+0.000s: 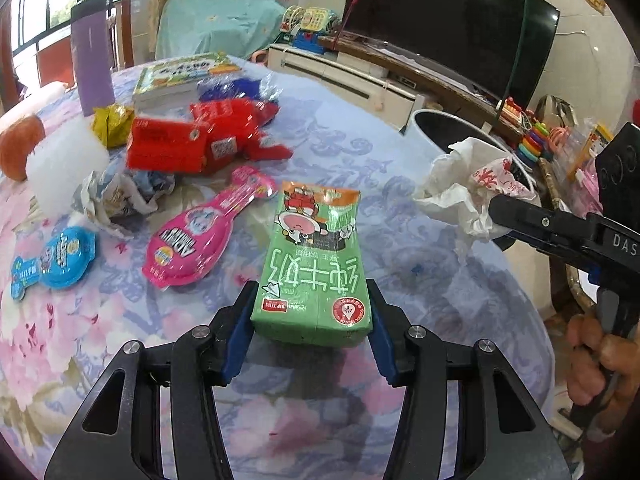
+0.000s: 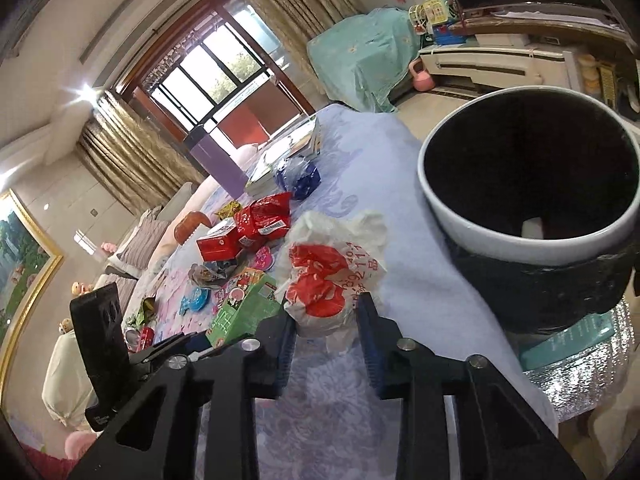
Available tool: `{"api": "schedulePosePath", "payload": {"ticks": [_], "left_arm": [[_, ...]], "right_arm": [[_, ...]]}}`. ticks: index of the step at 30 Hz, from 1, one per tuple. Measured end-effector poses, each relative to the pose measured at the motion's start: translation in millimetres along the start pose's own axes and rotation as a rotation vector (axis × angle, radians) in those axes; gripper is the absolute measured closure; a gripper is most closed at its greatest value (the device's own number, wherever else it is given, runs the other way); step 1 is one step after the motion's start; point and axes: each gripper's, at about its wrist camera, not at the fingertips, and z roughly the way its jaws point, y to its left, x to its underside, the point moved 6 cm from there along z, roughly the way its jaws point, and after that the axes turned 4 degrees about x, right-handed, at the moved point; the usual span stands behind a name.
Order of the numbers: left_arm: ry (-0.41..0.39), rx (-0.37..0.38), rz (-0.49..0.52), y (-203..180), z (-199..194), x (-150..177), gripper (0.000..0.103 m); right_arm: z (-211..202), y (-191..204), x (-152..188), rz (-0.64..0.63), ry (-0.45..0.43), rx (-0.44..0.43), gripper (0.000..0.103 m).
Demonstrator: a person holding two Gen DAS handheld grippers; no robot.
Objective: Collect trash
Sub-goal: 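Carry the plastic bag and milk carton over the bin and release both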
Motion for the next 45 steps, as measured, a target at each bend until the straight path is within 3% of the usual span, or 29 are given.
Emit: {"api": "schedulePosePath", "payload": {"ticks": [16,28,45], "left_arm": [[-0.084,0.092,0.085,-61.6,-8.1,-39.5,0.053],[-0.096,0.134,0.164,-110.2,-1.0,-55.8,0.053],[-0.101,0.161,0.202,-141.5,17.7,-83.3,0.053]], "right_arm": [[-34.9,-24.7,-8.8,0.025,-0.079,0.036,0.075],[-60.6,-53.6,-17.3,0.074,-0.136,0.076,0.075],[-77.1,-83.5,-35.3,0.102,-0.179,0.117,0.075]]}}
